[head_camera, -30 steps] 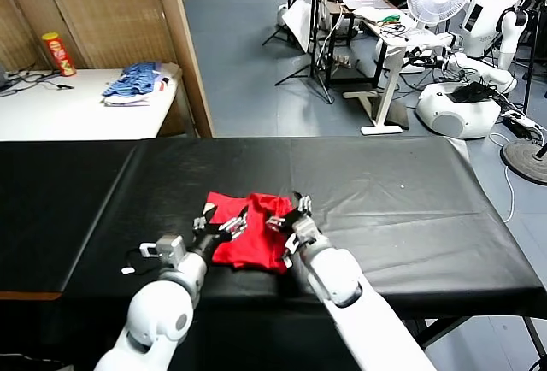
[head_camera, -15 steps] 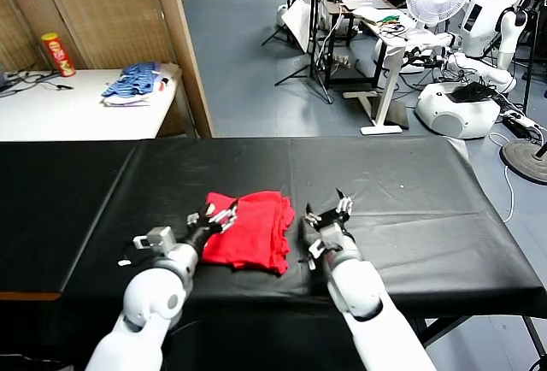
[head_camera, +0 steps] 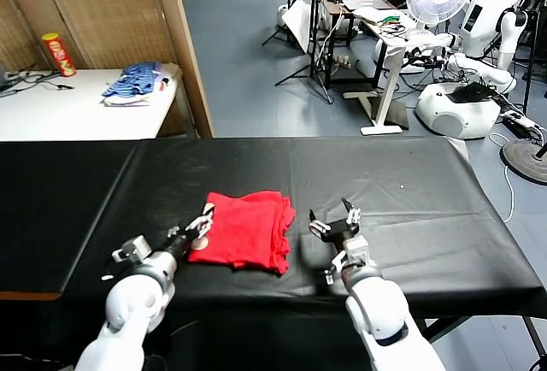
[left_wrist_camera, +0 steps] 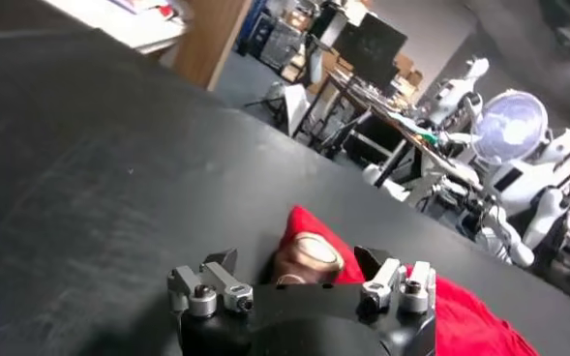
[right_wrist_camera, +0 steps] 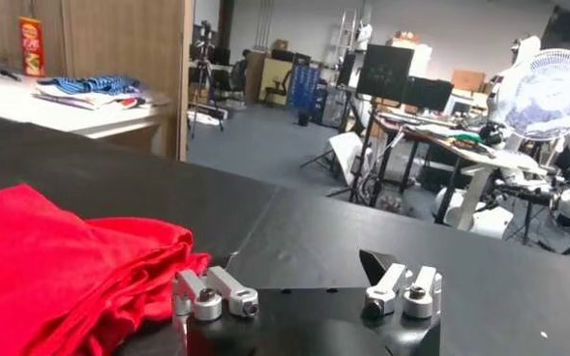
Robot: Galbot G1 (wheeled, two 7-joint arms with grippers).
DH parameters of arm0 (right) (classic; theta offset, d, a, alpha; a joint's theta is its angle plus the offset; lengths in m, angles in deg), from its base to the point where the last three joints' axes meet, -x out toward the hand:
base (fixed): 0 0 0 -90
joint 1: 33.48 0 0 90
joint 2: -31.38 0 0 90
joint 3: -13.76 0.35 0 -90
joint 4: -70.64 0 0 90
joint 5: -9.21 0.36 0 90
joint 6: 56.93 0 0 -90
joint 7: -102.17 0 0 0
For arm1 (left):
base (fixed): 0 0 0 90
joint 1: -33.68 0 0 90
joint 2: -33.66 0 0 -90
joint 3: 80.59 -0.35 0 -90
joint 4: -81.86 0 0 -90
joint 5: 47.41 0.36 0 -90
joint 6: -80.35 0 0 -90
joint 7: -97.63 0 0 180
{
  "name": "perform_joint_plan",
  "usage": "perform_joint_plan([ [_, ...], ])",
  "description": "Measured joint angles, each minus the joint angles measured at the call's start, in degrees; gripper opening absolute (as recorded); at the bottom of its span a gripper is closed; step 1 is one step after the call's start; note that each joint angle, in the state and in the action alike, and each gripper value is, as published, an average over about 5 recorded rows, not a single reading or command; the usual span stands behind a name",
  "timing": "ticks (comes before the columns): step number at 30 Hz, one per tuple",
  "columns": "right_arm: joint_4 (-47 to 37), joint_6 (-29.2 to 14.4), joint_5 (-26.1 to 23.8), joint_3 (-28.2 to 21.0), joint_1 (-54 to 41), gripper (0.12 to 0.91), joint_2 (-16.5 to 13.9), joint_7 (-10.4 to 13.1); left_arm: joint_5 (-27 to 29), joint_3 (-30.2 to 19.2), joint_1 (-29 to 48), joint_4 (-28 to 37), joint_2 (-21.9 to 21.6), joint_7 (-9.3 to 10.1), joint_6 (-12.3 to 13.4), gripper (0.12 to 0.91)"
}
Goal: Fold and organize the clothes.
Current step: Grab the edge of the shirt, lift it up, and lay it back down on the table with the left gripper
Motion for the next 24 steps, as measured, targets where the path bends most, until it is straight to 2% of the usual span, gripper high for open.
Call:
perform_joint_plan([
  [3, 0.11, -0.03, 0.04, 0.17, 0.23, 0.798, 0.04, -0.08, -0.32, 0.05, -0.59, -0.01, 0.33, -0.24, -0.01, 0.737],
  [6, 0.13, -0.06, 0.06, 0.37, 0.34, 0.798, 0.03, -0.18, -0.62, 0.05, -1.30, -0.01, 0.72, -0.54, -0.01, 0.593],
  [10, 0.18, -0.08, 0.07, 0.62, 0.36, 0.798, 0.03, -0.22, -1.00, 0.02, -1.93, -0.01, 1.07, -0.80, -0.14, 0.359],
  [14, 0.45, 0.15, -0.27, 1.04, 0.51, 0.798, 0.29, -0.01, 0.04, 0.06, -1.89, -0.20, 1.33, -0.37, -0.41, 0.177],
  [17, 0.81, 1.06, -1.49, 1.67, 0.98, 0.798, 0.82, 0.56, 4.03, 0.06, -1.55, -0.88, 1.54, 0.69, -0.69, 0.139],
  [19, 1.13, 1.88, -2.38, 2.21, 1.42, 0.798, 1.22, 1.03, 8.39, -0.04, -1.44, -1.46, 1.45, 1.11, -1.21, 0.147],
  [24, 2.25, 3.14, -3.62, 4.22, 2.96, 0.798, 2.18, 1.46, 23.33, -0.34, -1.53, -2.89, -0.44, 0.87, -1.75, 0.145],
])
